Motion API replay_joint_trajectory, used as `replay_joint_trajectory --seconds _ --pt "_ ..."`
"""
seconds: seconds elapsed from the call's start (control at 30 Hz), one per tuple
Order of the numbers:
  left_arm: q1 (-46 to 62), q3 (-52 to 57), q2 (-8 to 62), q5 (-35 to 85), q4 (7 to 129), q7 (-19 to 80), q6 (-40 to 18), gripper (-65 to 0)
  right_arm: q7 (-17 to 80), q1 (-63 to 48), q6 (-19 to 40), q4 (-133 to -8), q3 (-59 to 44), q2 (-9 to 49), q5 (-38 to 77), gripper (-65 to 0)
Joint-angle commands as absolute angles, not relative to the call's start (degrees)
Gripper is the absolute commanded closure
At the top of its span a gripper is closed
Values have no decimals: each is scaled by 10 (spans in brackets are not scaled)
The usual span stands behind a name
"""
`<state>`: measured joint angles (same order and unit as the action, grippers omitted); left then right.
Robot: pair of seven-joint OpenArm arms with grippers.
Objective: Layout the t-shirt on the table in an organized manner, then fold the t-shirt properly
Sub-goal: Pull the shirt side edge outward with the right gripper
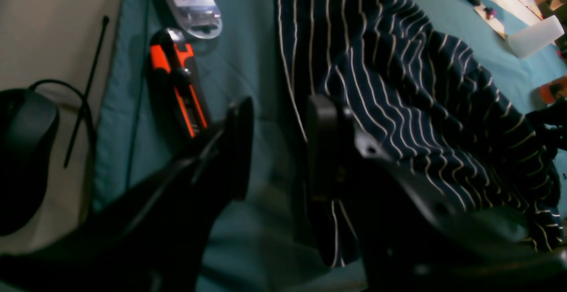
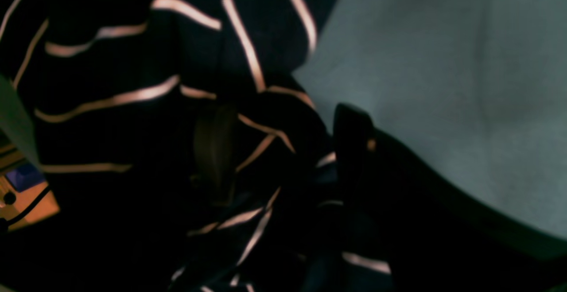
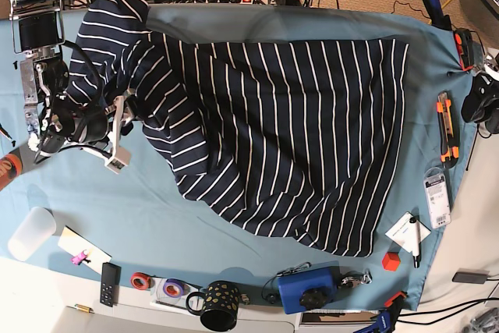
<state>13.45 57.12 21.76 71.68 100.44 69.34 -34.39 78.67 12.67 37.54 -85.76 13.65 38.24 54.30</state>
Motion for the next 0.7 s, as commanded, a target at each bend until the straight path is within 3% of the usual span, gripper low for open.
replay_joint_trajectory --seconds 0.0,0.2,0.33,0.67 --pt "132 575 230 733 1012 681 -346 -211 783 140 377 -864 131 395 550 -314" --pt "132 575 230 733 1012 681 -346 -211 783 141 373 -875 130 396 487 -147" --pt "132 575 230 733 1012 681 -346 -211 782 141 360 -898 130 396 479 -1" --pt "132 575 230 733 1012 681 -346 -211 770 141 360 -1049 130 396 425 0"
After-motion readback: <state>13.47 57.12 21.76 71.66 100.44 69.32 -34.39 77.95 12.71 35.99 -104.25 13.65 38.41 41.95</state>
